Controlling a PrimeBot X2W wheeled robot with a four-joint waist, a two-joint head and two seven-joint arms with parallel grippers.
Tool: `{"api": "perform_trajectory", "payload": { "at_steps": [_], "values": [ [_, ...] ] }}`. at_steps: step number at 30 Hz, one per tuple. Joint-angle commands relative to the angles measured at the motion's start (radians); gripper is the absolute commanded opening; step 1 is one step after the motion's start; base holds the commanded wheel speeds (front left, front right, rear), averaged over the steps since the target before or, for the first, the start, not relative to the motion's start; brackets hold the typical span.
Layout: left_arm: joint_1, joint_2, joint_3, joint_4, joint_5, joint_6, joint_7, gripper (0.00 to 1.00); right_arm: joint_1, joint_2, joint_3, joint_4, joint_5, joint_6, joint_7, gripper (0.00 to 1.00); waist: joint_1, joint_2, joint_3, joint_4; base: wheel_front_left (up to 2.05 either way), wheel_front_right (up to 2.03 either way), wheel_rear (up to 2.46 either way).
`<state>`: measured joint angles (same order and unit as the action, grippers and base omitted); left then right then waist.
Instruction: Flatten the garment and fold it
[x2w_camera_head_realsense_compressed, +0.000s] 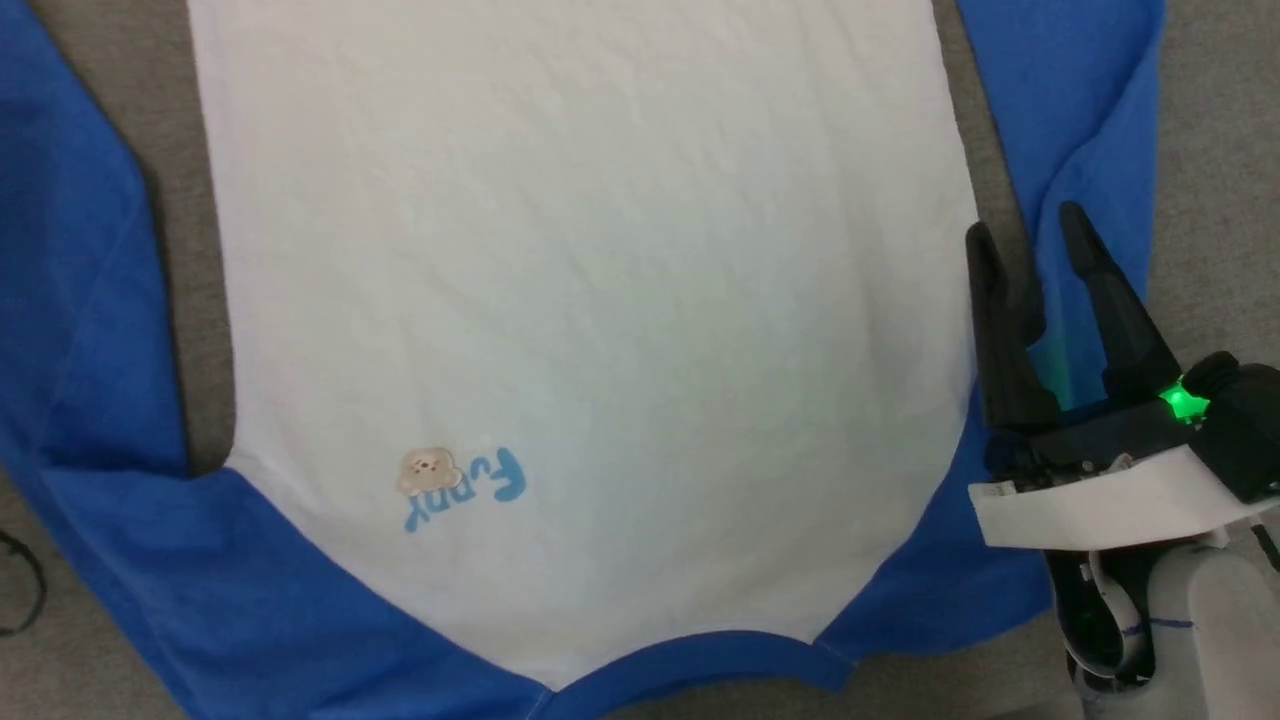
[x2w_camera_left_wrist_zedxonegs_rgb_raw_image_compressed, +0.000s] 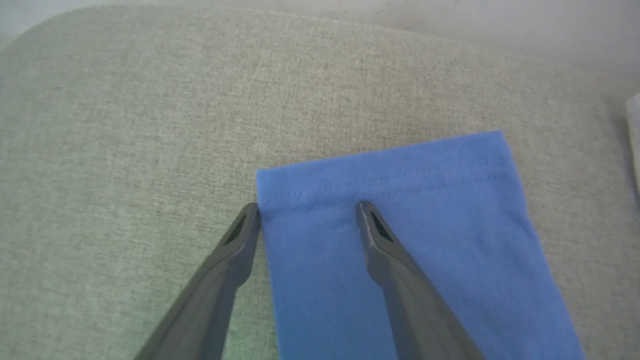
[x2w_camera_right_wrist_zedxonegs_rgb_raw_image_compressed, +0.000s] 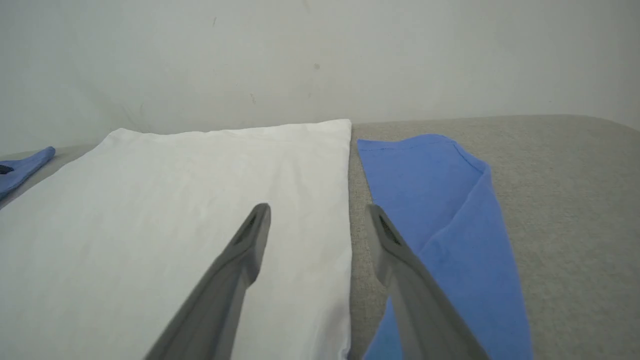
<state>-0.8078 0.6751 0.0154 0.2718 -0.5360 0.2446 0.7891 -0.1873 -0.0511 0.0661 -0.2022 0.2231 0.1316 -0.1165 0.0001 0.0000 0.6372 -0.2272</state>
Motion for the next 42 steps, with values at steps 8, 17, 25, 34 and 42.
{"api": "perform_trajectory", "payload": {
  "at_steps": [8,17,25,34,42],
  "values": [
    [0.068,0.043,0.008,-0.039,0.023,0.091,0.140,0.33,-0.036,0.001,0.017,0.022,0.017,-0.001,-0.019,1.00,-0.0001,0.0000,0.057,-0.044,0.00,0.00,0.00],
    [0.139,0.024,0.047,-0.110,0.005,0.085,0.035,0.00,-0.031,0.001,-0.005,0.043,0.009,-0.001,-0.023,1.00,-0.0001,0.0000,-0.023,-0.013,0.00,0.00,0.00],
    [0.227,-0.022,0.081,-0.100,-0.021,0.012,-0.178,0.00,0.015,0.001,-0.045,0.043,-0.014,-0.001,0.013,1.00,-0.0001,0.0000,-0.216,0.064,0.00,0.00,0.00],
    [0.345,-0.025,0.106,-0.121,-0.040,-0.041,-0.273,0.00,0.112,0.001,-0.094,0.019,-0.022,-0.001,0.077,1.00,-0.0001,0.0000,-0.412,0.150,0.00,0.00,0.00],
    [0.437,-0.014,0.129,-0.239,-0.066,-0.077,-0.291,0.00,0.180,0.001,-0.119,-0.004,-0.017,-0.001,0.108,1.00,-0.0001,0.0000,-0.507,0.197,0.00,0.00,0.00]
  ]
}}
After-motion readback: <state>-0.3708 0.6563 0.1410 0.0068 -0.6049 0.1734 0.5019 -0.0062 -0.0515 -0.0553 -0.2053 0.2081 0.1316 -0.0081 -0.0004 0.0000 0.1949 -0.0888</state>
